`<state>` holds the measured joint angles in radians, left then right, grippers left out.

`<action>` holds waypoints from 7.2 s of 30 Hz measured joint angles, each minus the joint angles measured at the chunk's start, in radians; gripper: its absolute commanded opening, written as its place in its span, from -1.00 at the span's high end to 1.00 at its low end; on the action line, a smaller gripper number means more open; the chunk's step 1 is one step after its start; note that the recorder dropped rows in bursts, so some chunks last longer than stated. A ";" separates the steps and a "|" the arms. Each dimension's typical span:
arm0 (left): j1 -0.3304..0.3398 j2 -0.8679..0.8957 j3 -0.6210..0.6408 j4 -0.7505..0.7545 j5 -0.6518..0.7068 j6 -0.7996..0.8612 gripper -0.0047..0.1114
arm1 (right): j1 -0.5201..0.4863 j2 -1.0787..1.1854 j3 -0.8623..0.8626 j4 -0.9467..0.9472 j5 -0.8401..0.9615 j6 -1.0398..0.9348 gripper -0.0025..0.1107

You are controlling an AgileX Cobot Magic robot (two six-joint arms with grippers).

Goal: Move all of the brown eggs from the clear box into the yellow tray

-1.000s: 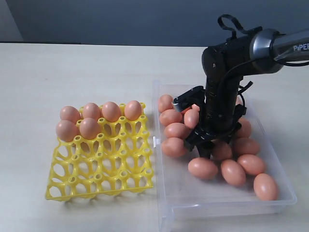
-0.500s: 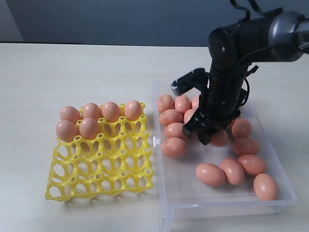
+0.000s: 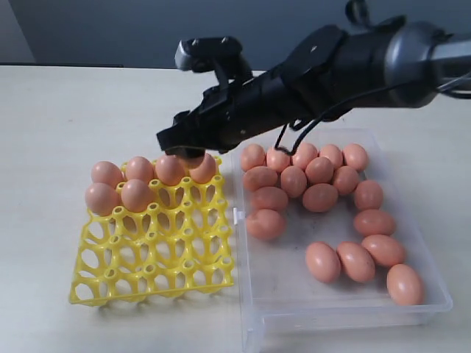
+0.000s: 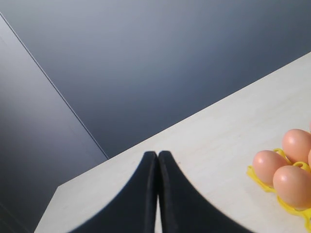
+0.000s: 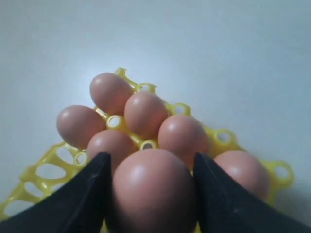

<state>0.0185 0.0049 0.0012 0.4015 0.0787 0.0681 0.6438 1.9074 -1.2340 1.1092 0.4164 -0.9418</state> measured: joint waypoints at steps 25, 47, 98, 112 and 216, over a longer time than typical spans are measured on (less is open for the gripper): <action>0.000 0.000 0.000 0.000 0.000 0.000 0.91 | 0.048 0.119 0.002 0.522 -0.020 -0.579 0.93; 0.000 0.000 0.000 0.000 0.000 0.000 0.91 | 0.057 0.169 0.002 0.515 0.003 -0.647 0.41; 0.000 0.000 0.000 0.000 0.000 0.000 0.91 | -0.081 -0.204 0.004 -1.200 0.533 0.934 0.15; 0.000 0.000 0.000 0.000 0.000 0.000 0.91 | -0.151 -0.099 0.075 -1.144 0.437 0.713 0.14; 0.000 0.000 0.000 0.000 0.000 0.000 0.91 | -0.040 -0.123 0.179 -0.388 -0.222 0.257 0.93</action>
<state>0.0185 0.0049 0.0012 0.4015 0.0787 0.0681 0.6042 1.7842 -1.0551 0.7211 0.1939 -0.6844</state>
